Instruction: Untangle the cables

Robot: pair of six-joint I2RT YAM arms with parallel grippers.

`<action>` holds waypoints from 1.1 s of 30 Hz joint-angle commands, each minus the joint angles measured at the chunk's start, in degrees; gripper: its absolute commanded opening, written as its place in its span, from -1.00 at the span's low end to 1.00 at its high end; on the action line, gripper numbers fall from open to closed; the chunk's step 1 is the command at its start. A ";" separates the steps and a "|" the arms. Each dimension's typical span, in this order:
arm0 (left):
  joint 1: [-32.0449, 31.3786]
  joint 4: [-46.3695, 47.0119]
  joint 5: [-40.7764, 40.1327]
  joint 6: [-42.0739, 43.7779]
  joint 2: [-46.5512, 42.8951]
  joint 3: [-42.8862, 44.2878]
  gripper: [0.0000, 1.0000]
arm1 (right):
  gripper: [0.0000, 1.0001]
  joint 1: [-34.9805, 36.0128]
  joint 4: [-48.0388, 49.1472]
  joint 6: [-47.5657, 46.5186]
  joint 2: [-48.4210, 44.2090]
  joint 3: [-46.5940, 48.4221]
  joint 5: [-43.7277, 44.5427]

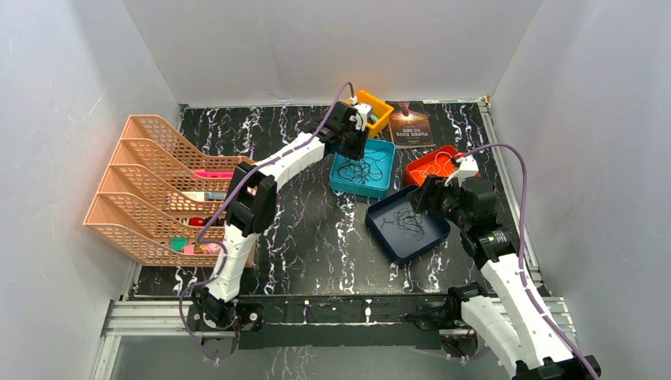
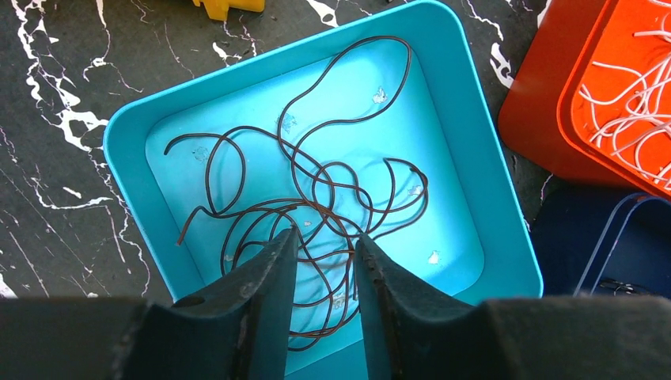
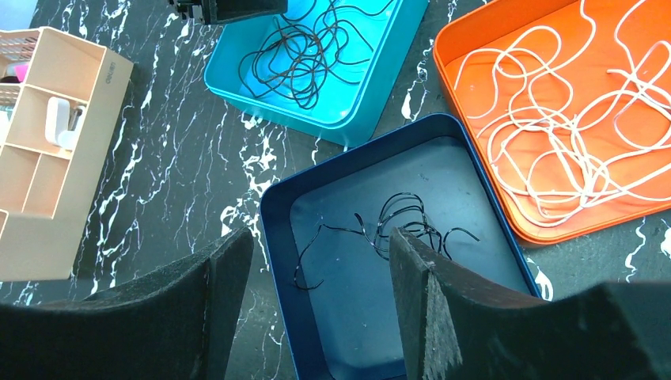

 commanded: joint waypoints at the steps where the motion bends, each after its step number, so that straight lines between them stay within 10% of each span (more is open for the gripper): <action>1: -0.14 -0.71 -1.19 0.83 -3.47 0.13 -0.30 | 0.44 -0.22 1.94 0.23 -0.41 0.10 0.19; 14: -0.14 1.56 -5.73 0.58 -15.47 -4.21 0.27 | 0.57 -0.20 2.88 0.34 -2.14 2.18 3.13; 33: -0.14 10.25 -17.04 -2.52 -46.46 -36.10 0.87 | 0.72 -0.24 5.98 -2.68 -2.75 4.03 5.87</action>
